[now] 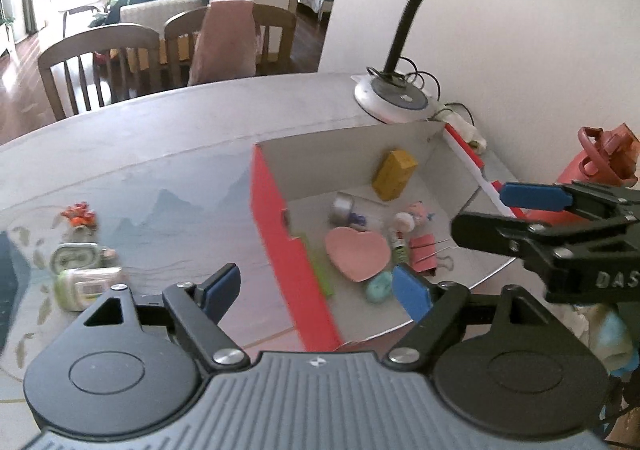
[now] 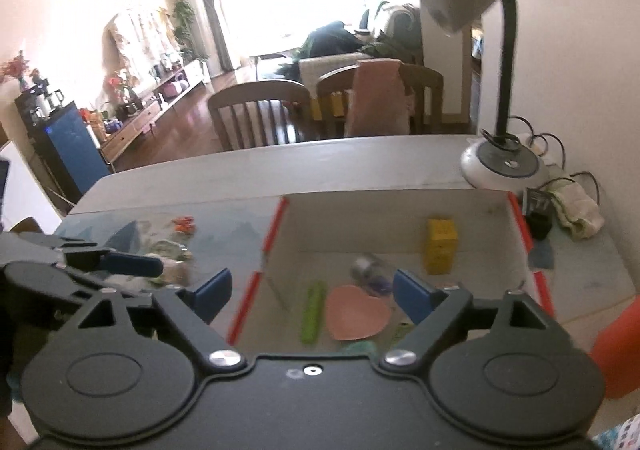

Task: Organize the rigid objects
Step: 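Withdraw both open tools from the box toward the mat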

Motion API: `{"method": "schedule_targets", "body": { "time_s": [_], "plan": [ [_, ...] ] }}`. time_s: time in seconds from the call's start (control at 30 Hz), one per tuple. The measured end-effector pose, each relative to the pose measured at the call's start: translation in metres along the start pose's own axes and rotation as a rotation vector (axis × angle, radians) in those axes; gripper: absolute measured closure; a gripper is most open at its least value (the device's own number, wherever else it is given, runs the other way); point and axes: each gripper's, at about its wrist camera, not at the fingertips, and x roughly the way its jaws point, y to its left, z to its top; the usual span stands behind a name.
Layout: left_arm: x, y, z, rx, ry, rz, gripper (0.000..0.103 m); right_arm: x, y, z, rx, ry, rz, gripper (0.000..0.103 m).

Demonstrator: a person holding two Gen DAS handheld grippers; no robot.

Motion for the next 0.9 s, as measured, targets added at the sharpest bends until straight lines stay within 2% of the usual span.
{"method": "schedule_targets", "body": {
  "time_s": [0.3,0.4,0.47,0.6,0.77,0.9],
  "plan": [
    [-0.036,0.064,-0.018,-0.019,-0.036,-0.012,0.018,0.008,0.071,-0.019,-0.021,0.001,0.024,0.01],
    [-0.042,0.084,-0.023,-0.014,-0.046,-0.004,0.006,0.016,0.094,-0.026,-0.016,0.009,0.032,0.01],
    [-0.045,0.1,-0.027,-0.019,-0.056,-0.001,0.004,0.024,0.108,-0.03,-0.02,0.015,0.032,0.01],
    [-0.046,0.129,-0.033,-0.043,-0.063,0.014,0.002,0.042,0.131,-0.035,-0.011,0.029,0.021,0.01],
    [-0.038,0.161,-0.038,-0.085,-0.076,0.072,0.002,0.068,0.156,-0.039,-0.024,0.033,-0.001,0.009],
    [-0.024,0.183,-0.041,-0.125,-0.065,0.096,0.002,0.093,0.166,-0.043,-0.02,0.054,-0.019,0.009]
  ]
}}
